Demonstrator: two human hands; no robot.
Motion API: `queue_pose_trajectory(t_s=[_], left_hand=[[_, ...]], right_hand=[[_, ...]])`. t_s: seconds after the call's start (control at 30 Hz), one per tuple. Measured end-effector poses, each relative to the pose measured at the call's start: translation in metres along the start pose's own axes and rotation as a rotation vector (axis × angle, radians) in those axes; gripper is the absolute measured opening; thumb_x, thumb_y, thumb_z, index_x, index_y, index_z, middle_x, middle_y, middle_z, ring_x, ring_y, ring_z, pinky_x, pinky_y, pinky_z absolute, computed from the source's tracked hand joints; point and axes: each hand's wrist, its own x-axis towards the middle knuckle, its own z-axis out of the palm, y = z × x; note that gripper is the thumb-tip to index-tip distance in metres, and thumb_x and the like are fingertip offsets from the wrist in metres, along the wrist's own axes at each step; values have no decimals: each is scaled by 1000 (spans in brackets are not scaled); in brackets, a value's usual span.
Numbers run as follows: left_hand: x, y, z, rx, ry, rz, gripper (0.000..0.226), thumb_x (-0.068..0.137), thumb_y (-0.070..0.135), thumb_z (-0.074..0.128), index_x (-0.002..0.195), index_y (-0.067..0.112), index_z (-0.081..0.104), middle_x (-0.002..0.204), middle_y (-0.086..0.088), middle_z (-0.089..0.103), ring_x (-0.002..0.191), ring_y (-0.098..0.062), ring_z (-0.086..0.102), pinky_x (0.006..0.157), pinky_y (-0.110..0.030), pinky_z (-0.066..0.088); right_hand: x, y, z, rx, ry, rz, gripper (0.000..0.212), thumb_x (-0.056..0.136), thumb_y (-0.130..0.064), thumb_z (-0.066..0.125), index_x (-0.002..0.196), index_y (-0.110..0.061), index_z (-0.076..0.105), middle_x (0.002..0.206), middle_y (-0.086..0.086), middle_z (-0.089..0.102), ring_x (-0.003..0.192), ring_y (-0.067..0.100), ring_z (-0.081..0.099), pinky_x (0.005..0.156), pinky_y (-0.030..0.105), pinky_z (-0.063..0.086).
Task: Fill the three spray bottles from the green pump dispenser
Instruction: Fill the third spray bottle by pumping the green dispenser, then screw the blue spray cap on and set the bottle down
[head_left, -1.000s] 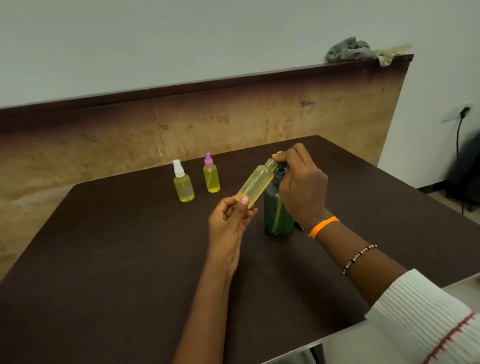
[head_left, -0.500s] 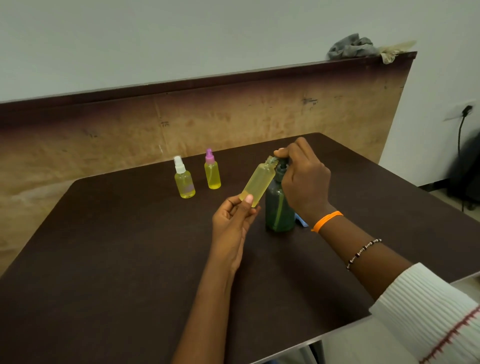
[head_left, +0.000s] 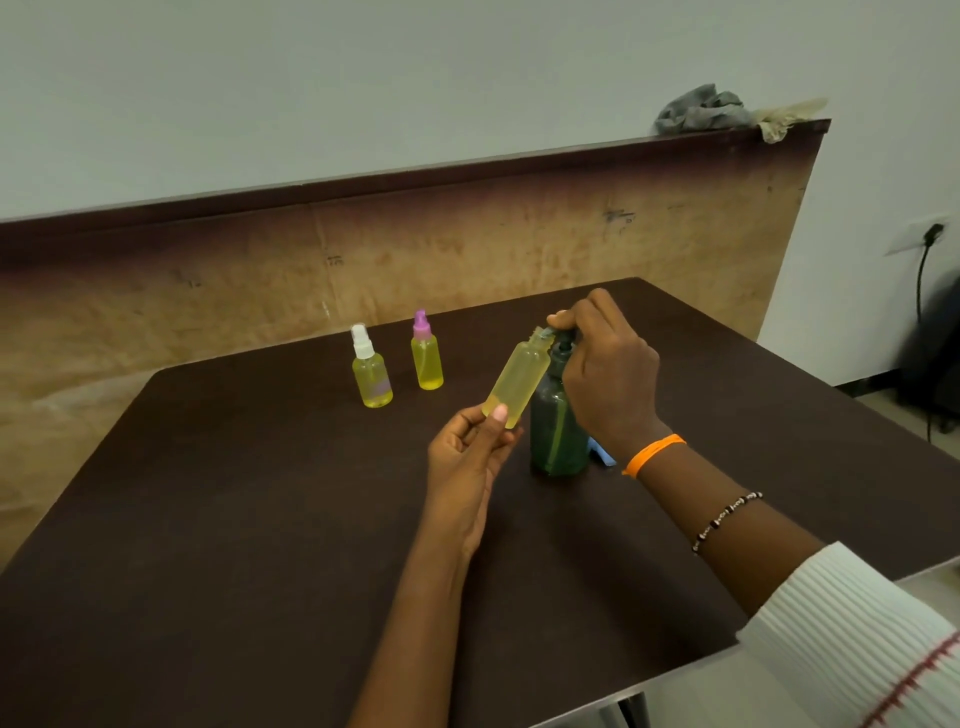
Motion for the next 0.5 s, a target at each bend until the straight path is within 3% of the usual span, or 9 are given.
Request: queue_pose_trajectory(t_s=[0.23,0.43,0.5], left_hand=[[-2,3,-2,-71,-30,-73,25,80,20,58,98,5,62,84,-8,69,76,-7,64,79,-21,55],[-3,8,-3,-194,-11,-136,18,93,12,47,100,3,61,85,-9,72,73,-8,63,75,-23,56],[-4,11,-3,-237,-4,-141,20,92,14,48,100,2,60,86,-11,72,71,-8,63,74,-24,57]], right_hand=[[2,-5,-10,20,-54,10,38,79,-11,28,91,-9,64,93,4,61,60,27,58,42,25,35],[5,-5,-19,121,-130,57,39,73,-1,38,104,-11,61,102,2,61,77,22,58,56,34,47],[6,-3,-27,180,-111,74,44,72,3,41,111,-9,59,94,-1,57,68,14,50,57,36,46]])
